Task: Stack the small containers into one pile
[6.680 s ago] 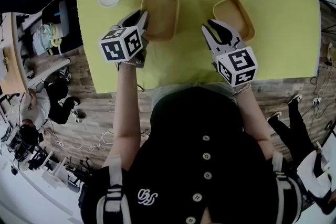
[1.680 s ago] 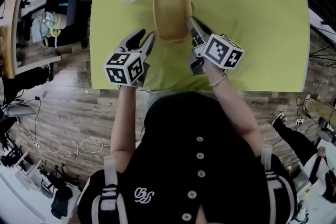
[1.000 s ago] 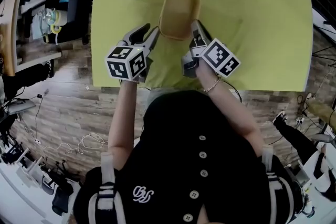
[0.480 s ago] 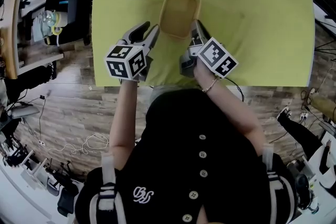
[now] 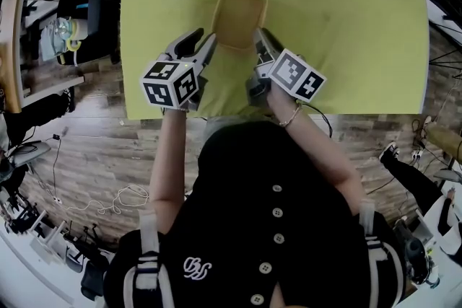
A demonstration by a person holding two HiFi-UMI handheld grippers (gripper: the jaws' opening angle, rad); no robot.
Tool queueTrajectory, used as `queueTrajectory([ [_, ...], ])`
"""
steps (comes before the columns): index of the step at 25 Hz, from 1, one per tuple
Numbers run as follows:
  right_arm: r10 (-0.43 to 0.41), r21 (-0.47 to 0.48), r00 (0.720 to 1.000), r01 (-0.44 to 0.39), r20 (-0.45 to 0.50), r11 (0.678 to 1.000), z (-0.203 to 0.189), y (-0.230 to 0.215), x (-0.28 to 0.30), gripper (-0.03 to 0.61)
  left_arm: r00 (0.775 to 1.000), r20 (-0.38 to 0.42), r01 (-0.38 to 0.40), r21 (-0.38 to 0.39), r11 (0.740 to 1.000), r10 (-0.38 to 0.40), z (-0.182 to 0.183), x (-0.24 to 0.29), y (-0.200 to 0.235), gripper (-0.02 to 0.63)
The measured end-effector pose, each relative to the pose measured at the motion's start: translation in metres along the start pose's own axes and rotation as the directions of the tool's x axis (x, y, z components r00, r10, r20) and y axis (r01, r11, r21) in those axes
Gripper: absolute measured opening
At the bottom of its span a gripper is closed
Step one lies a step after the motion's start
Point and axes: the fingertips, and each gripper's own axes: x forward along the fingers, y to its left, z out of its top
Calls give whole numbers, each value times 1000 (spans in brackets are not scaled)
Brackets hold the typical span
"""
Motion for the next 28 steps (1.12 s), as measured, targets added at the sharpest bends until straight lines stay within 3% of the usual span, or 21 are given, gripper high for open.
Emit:
queueTrajectory([
  [7,49,-21,998,-50,-48,999,-3,5,-9,127,999,-17,33,-5,999,-33,-10,1,-17,166],
  [10,76,-78,994,-82,-77,994,-1,6,-13,132,999,-17,42,1,999,-42,-13,3,-25,173],
  [19,155,-302,984,-173,-82,938,36,15,-38,56,997,55,56,22,998,-58,0,0,-59,163],
  [21,160,-332,984,-178,-81,926,43,17,-45,15,996,66,64,38,997,-67,3,-2,-67,160],
  [25,182,-346,978,-205,-99,916,51,21,-56,12,993,84,80,70,994,-86,10,-5,-81,140],
  [28,228,-393,965,-261,-128,882,49,29,-63,12,989,95,101,92,991,-110,14,-5,-92,118],
])
